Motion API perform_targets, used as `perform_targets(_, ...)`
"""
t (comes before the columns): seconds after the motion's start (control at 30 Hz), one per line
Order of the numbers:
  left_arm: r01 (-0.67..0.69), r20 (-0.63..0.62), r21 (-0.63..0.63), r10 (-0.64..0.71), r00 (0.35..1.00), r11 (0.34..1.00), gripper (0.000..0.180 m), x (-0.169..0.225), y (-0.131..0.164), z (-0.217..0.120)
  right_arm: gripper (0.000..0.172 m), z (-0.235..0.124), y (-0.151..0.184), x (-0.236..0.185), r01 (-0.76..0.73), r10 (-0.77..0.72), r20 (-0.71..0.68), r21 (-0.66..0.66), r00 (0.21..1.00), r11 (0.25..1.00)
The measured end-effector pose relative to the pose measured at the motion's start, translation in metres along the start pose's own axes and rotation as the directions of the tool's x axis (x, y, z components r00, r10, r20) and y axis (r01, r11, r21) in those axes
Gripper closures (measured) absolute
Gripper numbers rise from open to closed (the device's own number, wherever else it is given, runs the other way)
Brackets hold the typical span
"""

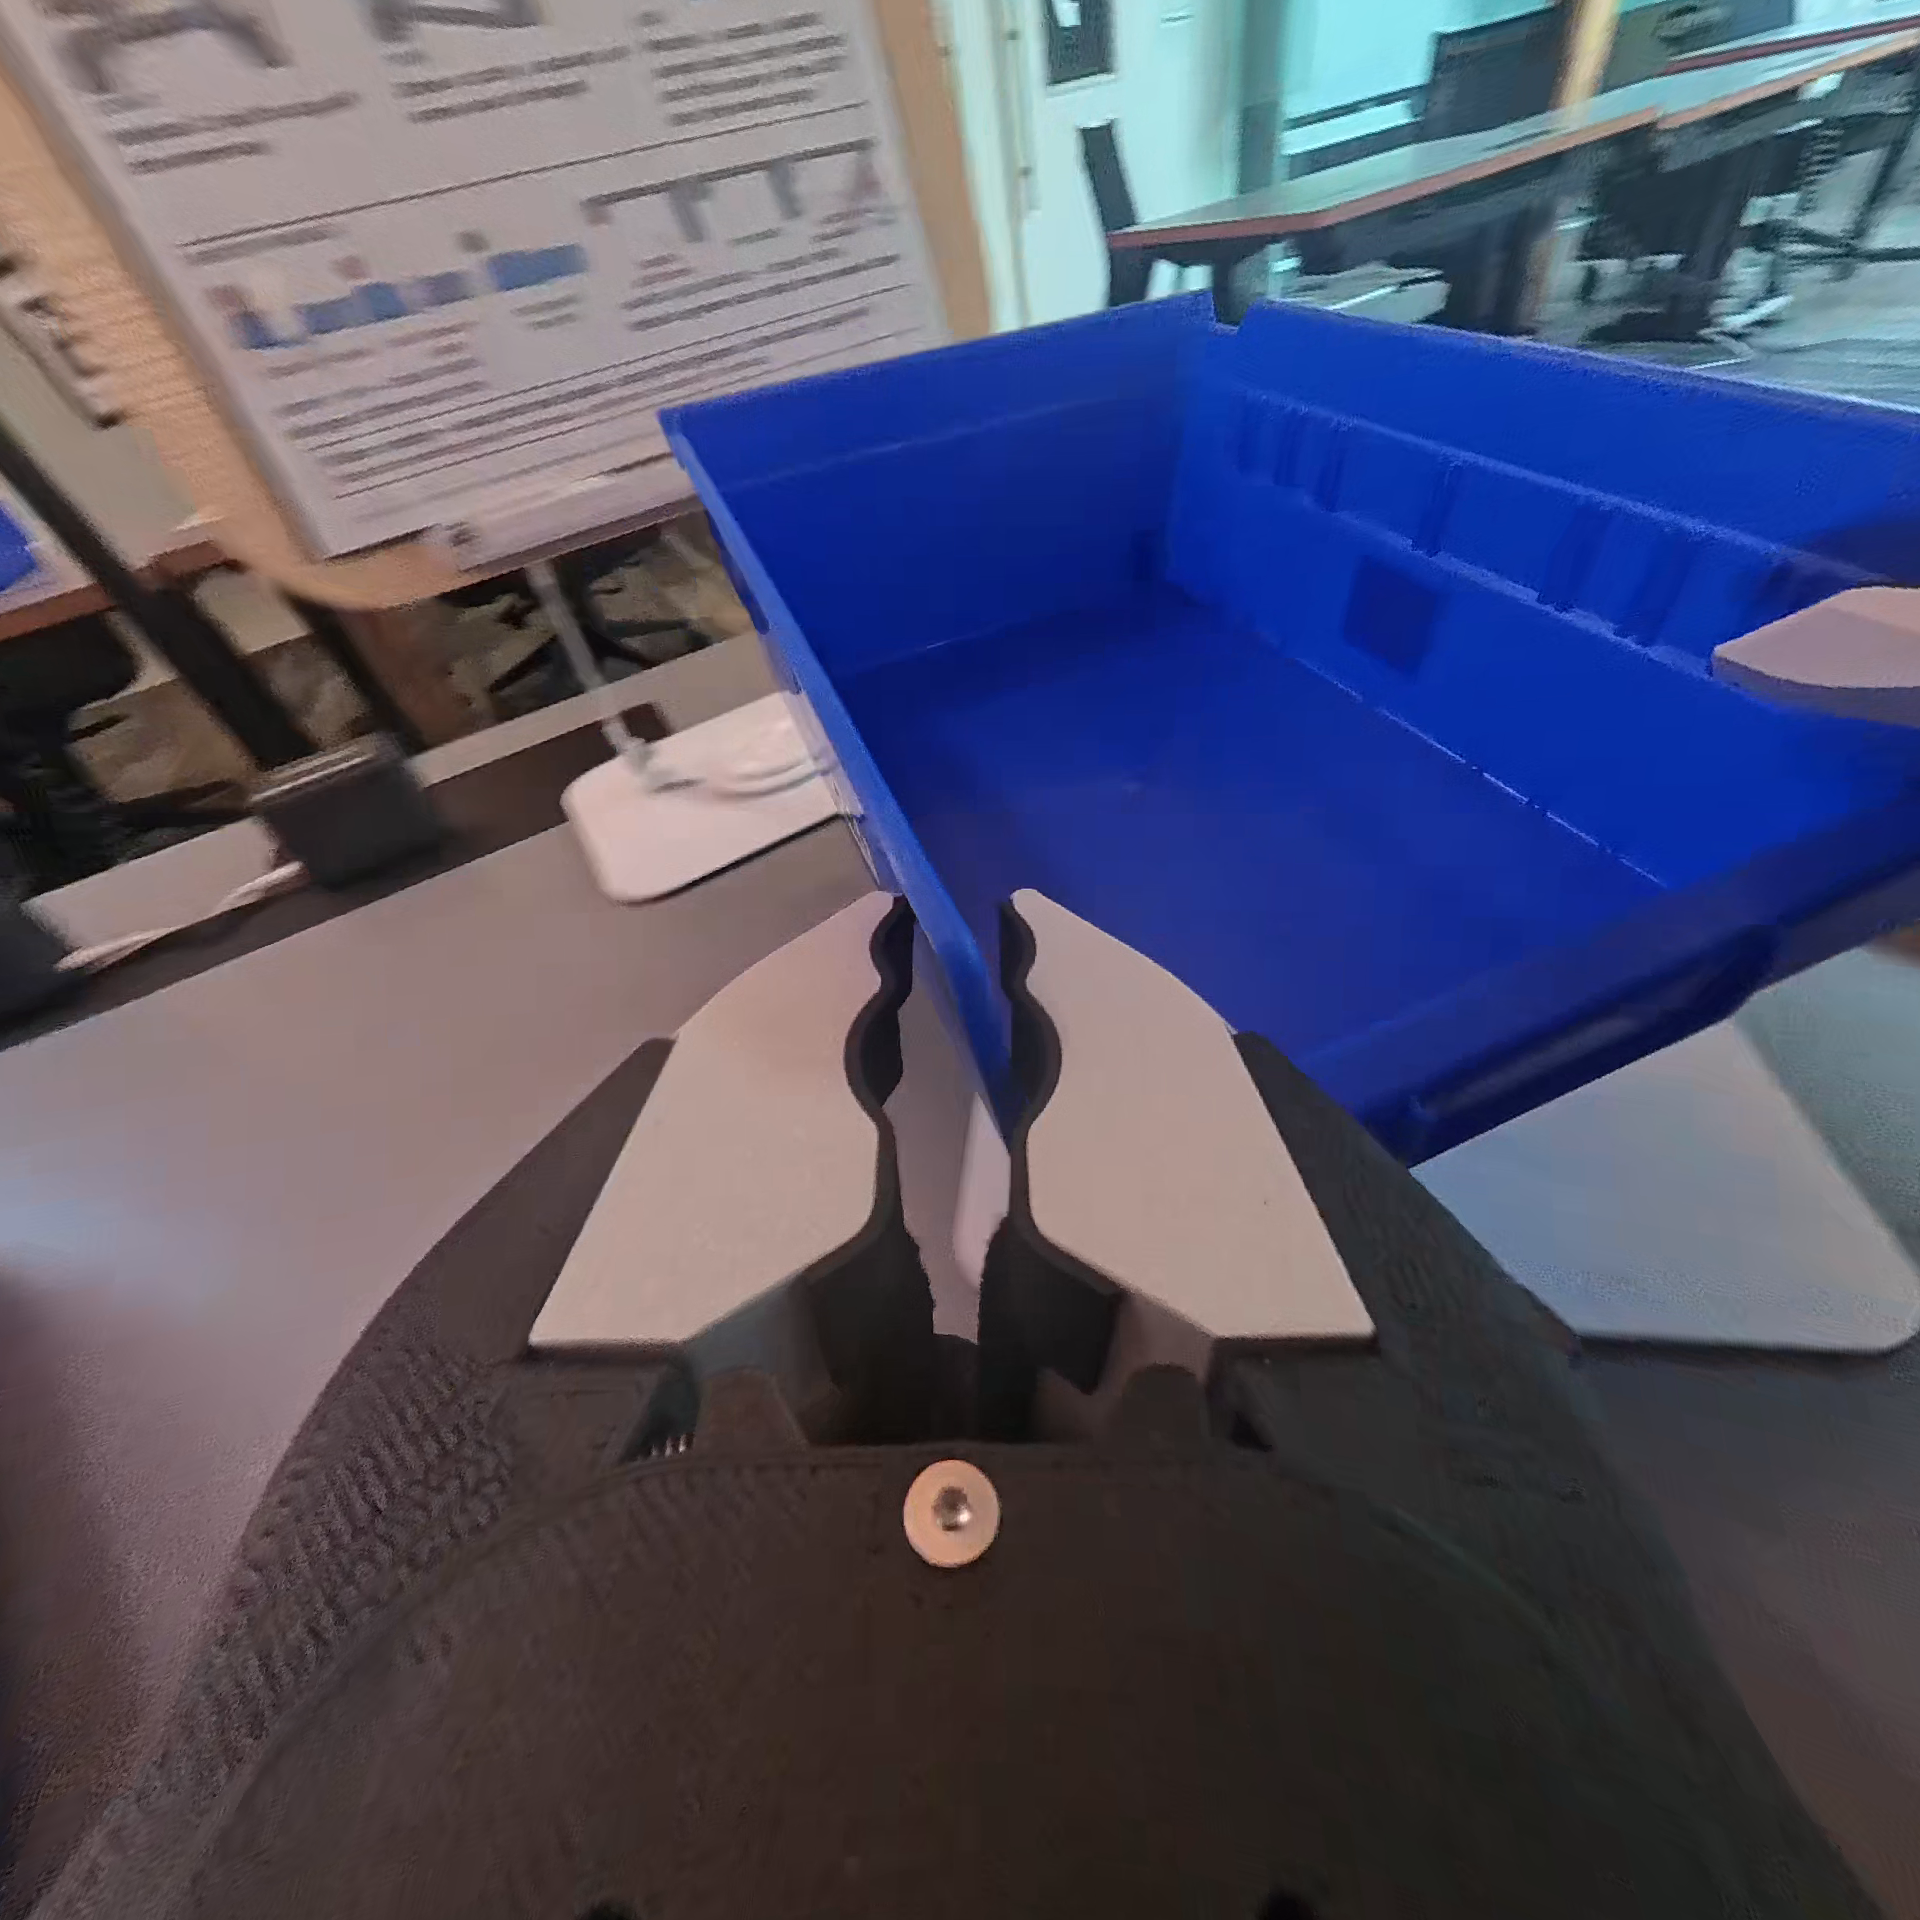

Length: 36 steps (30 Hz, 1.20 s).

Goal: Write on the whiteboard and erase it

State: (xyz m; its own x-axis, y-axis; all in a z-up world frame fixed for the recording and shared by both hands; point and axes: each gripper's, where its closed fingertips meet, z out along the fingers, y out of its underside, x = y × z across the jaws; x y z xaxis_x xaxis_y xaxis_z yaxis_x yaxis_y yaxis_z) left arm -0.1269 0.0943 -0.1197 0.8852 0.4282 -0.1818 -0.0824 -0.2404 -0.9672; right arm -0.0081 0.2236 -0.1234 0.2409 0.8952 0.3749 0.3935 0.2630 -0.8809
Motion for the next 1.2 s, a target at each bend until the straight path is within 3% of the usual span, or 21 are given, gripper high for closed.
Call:
perform_targets(0.17, -0.07, -0.185, 0.024, 0.073, 0.98, 0.997, 0.16, 0.089, -0.029, 0.073, 0.153, -0.022, 0.045, 0.101, -0.037, 0.03, -0.176, -0.04, 0.984, 0.998)
perform_targets(0.33, -0.157, -0.24, 0.045, 0.163, 0.957, 0.987, 0.158, 0.162, -0.049, 0.147, 0.155, -0.02, 0.09, 0.197, -0.002, -0.028, -0.281, -0.105, 0.959, 0.994)
perform_targets(0.47, -0.162, -0.266, 0.017, 0.16, 0.95, 0.987, 0.154, 0.208, -0.056, 0.195, 0.156, -0.006, 0.125, 0.261, 0.042, -0.093, -0.32, -0.163, 0.943, 0.986)
perform_targets(0.63, -0.175, -0.31, -0.036, 0.156, 0.938, 0.984, 0.148, 0.258, -0.05, 0.228, 0.156, 0.003, 0.165, 0.311, 0.046, -0.097, -0.289, -0.177, 0.952, 0.983)
perform_targets(0.7, -0.192, -0.365, -0.086, 0.149, 0.919, 0.978, 0.141, 0.279, -0.039, 0.231, 0.156, 0.004, 0.183, 0.323, 0.042, -0.095, -0.286, -0.185, 0.953, 0.982)
perform_targets(0.77, -0.23, -0.51, -0.146, 0.126, 0.851, 0.962, 0.133, 0.311, -0.021, 0.221, 0.155, 0.003, 0.2, 0.341, -0.054, -0.002, -0.371, -0.139, 0.928, 0.989)
perform_targets(0.87, -0.224, -0.574, -0.09, 0.133, 0.808, 0.97, 0.123, 0.328, -0.022, 0.205, 0.154, -0.003, 0.207, 0.352, -0.2, 0.189, -0.389, 0.014, 0.902, 0.98)
perform_targets(0.93, -0.166, -0.603, -0.063, 0.095, 0.792, 0.984, 0.103, 0.326, -0.033, 0.19, 0.139, -0.02, 0.186, 0.361, -0.205, 0.268, -0.417, 0.189, 0.869, 0.96)
perform_targets(1.07, -0.09, -0.659, 0.017, 0.079, 0.748, 0.996, 0.076, 0.298, -0.054, 0.145, 0.112, -0.065, 0.16, 0.372, -0.217, 0.473, -0.362, 0.561, 0.803, 0.799)
perform_targets(1.2, -0.008, -0.656, 0.067, 0.051, 0.753, 0.998, 0.054, 0.241, -0.037, 0.089, 0.081, -0.096, 0.141, 0.373, -0.175, 0.557, -0.293, 0.75, 0.777, 0.638)
